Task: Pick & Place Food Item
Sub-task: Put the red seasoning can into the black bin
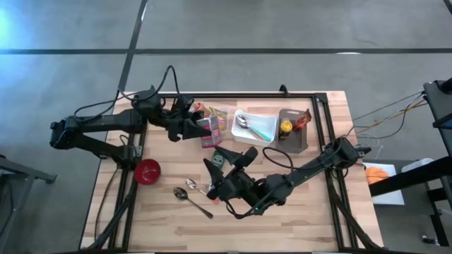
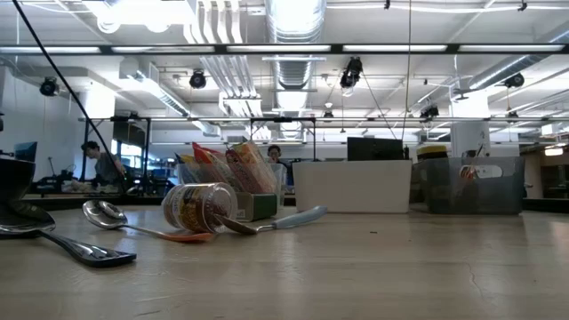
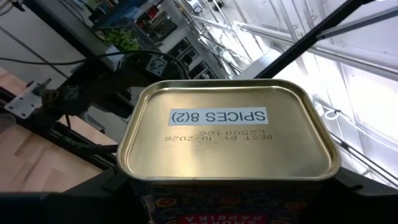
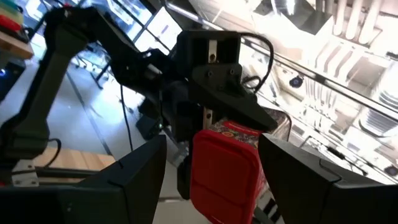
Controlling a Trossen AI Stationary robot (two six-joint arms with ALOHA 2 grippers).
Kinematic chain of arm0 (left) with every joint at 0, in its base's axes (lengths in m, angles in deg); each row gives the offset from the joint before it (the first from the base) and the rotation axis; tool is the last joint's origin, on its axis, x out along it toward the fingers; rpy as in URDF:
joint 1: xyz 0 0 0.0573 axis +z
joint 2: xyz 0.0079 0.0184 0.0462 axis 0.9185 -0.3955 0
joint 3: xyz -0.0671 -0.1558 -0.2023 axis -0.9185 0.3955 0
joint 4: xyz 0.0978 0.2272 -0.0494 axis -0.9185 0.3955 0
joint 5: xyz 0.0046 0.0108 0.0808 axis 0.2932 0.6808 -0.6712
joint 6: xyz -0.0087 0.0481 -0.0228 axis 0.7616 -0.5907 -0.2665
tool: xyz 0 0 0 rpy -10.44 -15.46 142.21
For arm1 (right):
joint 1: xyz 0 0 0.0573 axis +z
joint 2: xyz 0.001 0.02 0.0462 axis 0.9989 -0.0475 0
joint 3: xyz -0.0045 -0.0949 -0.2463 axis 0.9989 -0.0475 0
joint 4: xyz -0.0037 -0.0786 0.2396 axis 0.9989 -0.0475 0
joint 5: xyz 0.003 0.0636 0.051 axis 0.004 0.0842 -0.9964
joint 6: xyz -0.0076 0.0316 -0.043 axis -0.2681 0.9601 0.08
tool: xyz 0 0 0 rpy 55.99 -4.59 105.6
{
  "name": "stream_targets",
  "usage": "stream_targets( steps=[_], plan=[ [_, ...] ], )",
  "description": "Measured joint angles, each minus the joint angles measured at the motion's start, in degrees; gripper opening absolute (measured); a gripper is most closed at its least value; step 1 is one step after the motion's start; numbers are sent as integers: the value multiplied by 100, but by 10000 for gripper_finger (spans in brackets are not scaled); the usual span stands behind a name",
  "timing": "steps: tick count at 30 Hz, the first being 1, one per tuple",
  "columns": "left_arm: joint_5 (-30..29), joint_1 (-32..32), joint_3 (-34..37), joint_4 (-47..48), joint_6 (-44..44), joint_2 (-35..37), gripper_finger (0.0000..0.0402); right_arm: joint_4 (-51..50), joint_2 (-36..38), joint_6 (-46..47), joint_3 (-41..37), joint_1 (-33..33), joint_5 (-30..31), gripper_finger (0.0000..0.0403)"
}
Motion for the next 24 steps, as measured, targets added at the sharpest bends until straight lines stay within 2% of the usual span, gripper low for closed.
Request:
stream_targets(
  steps=[15,20,24],
  plan=[
    [28,2,-2,-17,16,0,298,-16,-29,55,0,-41,122,260],
    [101,0,-11,-68,18,8,298,-25,-48,87,-11,-52,443,315],
    [86,2,-9,-63,18,9,298,-20,-49,-47,-11,-49,353,374]
  ],
)
